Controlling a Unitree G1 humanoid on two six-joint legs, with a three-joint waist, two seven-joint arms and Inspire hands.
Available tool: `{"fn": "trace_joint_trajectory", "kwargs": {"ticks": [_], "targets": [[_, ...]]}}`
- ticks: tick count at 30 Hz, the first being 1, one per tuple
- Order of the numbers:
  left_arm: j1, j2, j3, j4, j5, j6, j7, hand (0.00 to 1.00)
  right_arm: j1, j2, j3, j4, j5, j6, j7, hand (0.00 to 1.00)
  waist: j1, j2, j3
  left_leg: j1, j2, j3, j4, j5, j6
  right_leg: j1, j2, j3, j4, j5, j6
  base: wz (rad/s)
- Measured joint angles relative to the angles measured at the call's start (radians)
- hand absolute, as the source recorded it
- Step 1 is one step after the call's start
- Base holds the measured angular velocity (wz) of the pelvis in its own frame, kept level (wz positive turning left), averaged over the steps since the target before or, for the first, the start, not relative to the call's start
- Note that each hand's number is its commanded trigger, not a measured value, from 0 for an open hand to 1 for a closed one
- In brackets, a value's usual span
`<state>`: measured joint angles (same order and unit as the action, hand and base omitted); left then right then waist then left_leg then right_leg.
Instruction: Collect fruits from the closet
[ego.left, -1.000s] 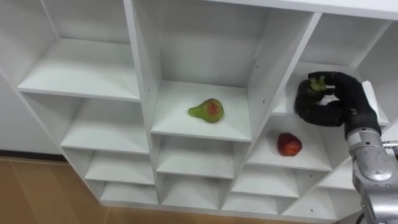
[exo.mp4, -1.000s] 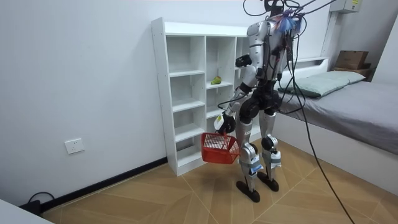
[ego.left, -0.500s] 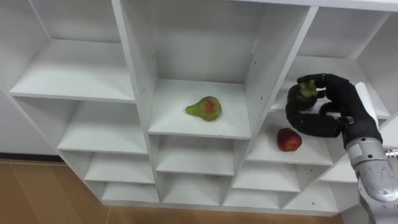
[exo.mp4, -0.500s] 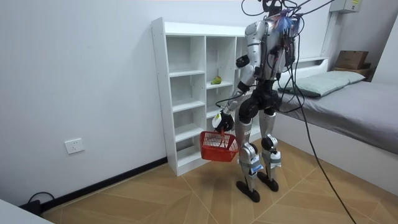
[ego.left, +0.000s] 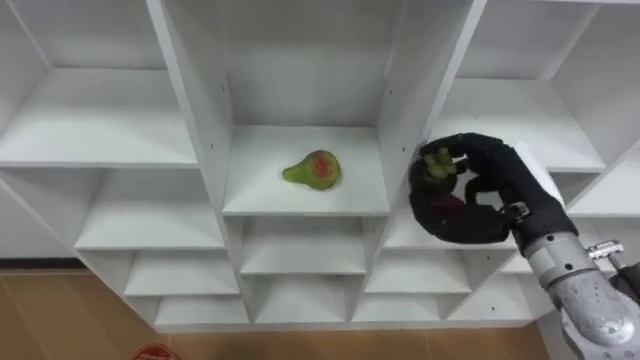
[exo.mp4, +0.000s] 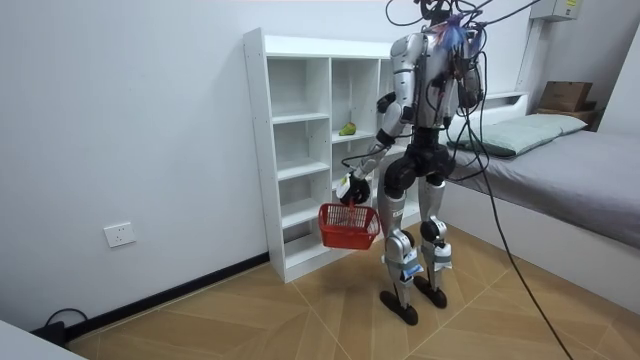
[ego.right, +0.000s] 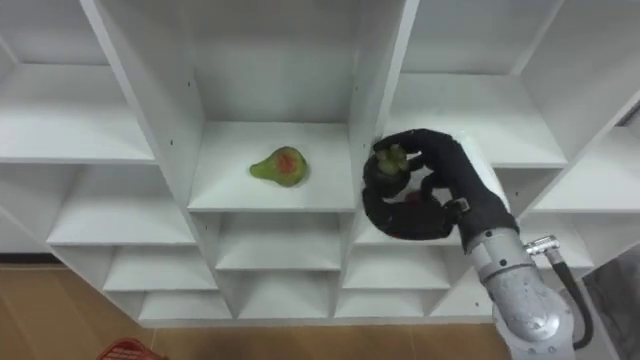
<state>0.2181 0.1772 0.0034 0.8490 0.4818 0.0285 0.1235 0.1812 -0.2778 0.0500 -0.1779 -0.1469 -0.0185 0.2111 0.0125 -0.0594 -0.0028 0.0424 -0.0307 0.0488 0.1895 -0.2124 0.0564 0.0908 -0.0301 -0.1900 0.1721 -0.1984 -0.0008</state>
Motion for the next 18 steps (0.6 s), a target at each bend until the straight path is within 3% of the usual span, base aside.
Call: {"fn": "trace_joint_trajectory", "kwargs": {"ticks": [3, 6, 9, 13, 18], "targets": [[-0.044, -0.001, -0.048, 0.040, -0.060, -0.006, 0.008, 1.00, 0.000, 0.004, 0.092, 0.000, 0.001, 0.004, 0.059, 1.00, 0.014, 0.004, 0.0019, -0.007, 0.000, 0.003, 0.000, 0.000, 0.000, -0.009, 0.000, 0.006, 0.000, 0.001, -0.001, -0.05], [-0.076, -0.014, -0.052, 0.042, -0.104, -0.009, 0.006, 1.00, 0.000, 0.013, 0.148, 0.003, -0.014, 0.019, 0.120, 1.00, 0.027, 0.004, 0.0018, -0.015, 0.000, -0.005, 0.002, 0.000, 0.000, -0.014, -0.002, -0.004, -0.001, 0.003, 0.000, 0.04], [-0.091, -0.026, -0.052, 0.044, -0.177, -0.013, -0.003, 1.00, -0.002, 0.046, 0.167, 0.027, -0.016, 0.034, 0.162, 1.00, 0.048, 0.006, 0.0032, -0.014, -0.001, -0.007, 0.009, 0.000, 0.000, -0.011, -0.003, -0.002, -0.002, 0.003, 0.000, 0.03], [-0.097, -0.040, -0.055, 0.043, -0.300, -0.013, -0.004, 1.00, -0.014, 0.074, 0.189, 0.098, -0.013, 0.046, 0.178, 1.00, 0.051, 0.004, 0.0053, -0.015, -0.002, -0.022, 0.010, 0.000, 0.000, -0.008, -0.004, -0.006, -0.002, 0.003, 0.000, 0.10], [-0.099, -0.061, -0.065, 0.043, -0.414, -0.012, -0.002, 1.00, -0.014, 0.082, 0.224, 0.138, -0.018, 0.086, 0.185, 1.00, 0.052, 0.002, 0.0097, -0.025, -0.002, -0.027, 0.010, 0.000, 0.000, -0.012, -0.002, -0.011, -0.002, 0.002, 0.000, 0.03]]}}
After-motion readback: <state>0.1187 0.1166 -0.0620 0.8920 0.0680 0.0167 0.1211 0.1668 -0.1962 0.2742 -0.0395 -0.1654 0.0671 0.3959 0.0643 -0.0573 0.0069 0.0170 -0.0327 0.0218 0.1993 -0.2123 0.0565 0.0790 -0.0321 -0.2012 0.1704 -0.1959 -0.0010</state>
